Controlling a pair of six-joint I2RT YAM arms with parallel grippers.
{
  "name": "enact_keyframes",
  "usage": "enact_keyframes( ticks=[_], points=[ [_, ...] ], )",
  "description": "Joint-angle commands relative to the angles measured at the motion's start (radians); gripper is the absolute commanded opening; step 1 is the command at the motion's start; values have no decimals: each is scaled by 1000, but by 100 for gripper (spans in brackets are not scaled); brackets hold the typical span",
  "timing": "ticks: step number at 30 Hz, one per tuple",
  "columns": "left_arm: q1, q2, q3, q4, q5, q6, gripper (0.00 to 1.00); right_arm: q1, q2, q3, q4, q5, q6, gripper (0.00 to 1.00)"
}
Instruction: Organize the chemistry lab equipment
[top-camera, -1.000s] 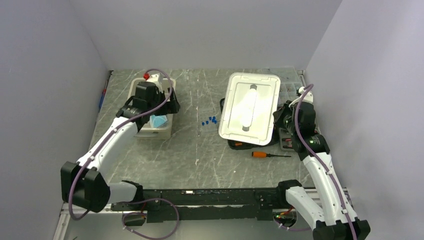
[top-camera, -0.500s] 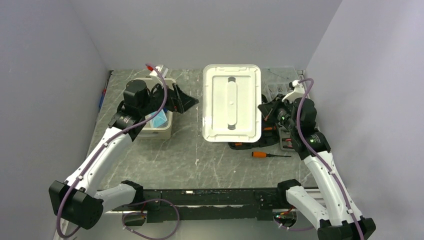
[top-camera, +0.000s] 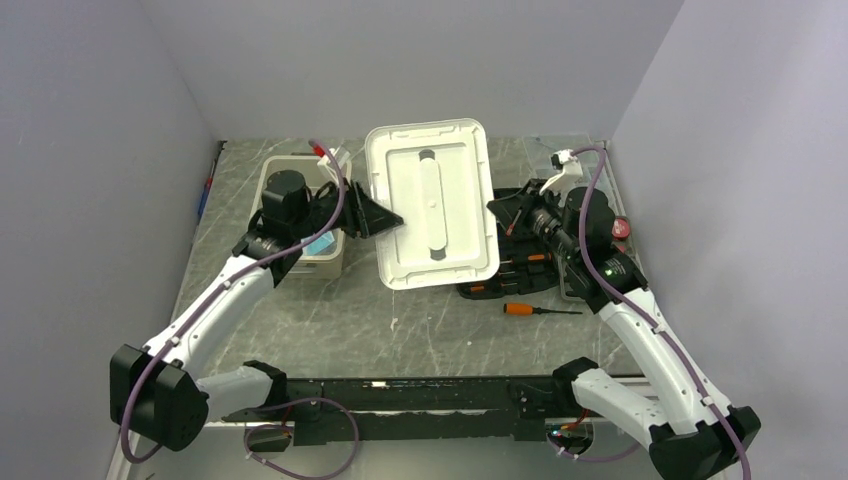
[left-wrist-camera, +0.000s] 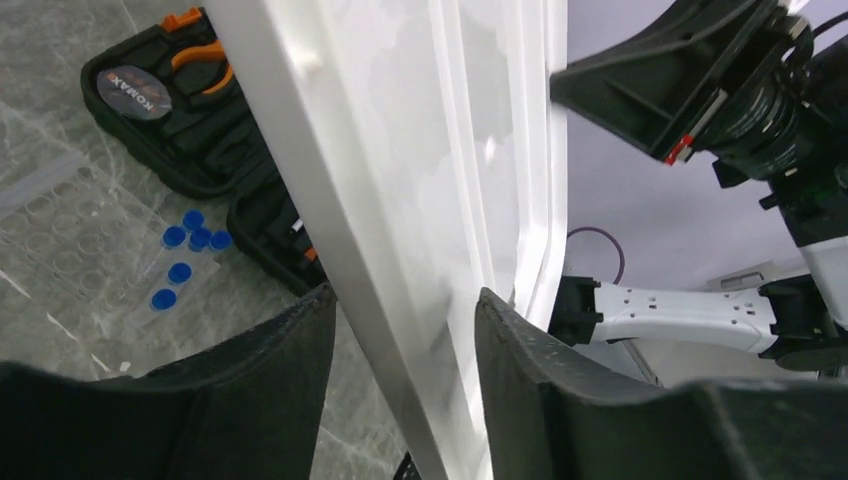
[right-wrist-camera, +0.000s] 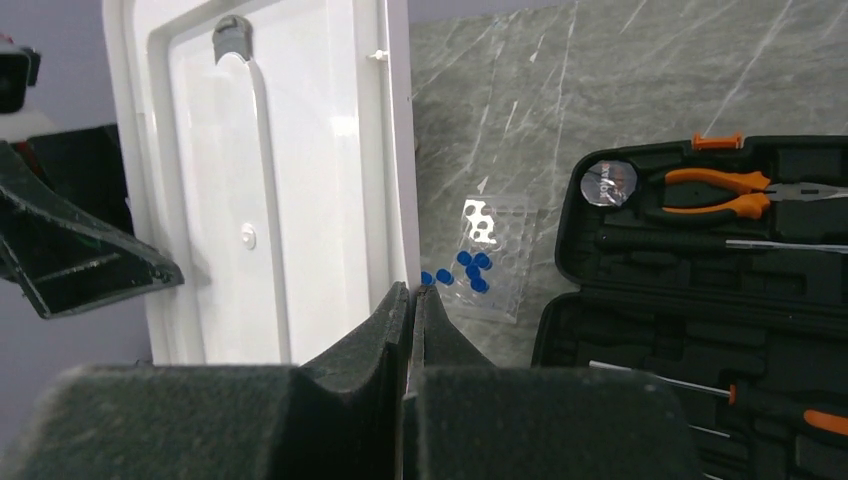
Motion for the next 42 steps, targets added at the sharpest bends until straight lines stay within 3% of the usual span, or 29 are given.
enact_keyframes(
  ticks=[1, 11, 15, 19, 21, 22, 25, 29, 31, 36, 39, 42],
  points=[
    [-5, -70, -67, 153, 29, -82, 55, 4, 3, 30, 110, 16, 28, 0],
    [-11, -57, -89, 253, 69, -150, 48, 9, 17, 25, 119, 15, 27, 0],
    [-11, -53, -92, 271, 62, -165, 27, 10, 21, 22, 111, 38, 21, 0],
    [-11, -78, -67, 157, -3, -79, 4, 10, 37, 21, 98, 53, 11, 0],
    [-11, -92, -50, 104, -39, -45, 0, 11, 50, 22, 96, 56, 6, 0],
    [-11, -99, -42, 80, -58, -31, 0, 11, 55, 24, 92, 60, 2, 6],
    [-10, -129, -1, -36, -165, 36, 0, 12, 57, 22, 87, 89, -19, 46],
    [19, -124, 197, -359, -355, 218, 0, 10, 23, 6, 84, 140, -57, 85],
    [68, -103, 297, -503, -431, 282, 0, 11, 2, 1, 75, 150, -81, 90],
    [209, -34, 533, -815, -685, 446, 0, 11, -47, -38, 57, 172, -120, 93],
    [225, 10, 633, -939, -960, 532, 0, 10, -71, -67, 50, 206, -140, 93],
    [227, 64, 704, -1024, -1143, 589, 0, 10, -91, -92, 48, 227, -160, 94]
  ],
)
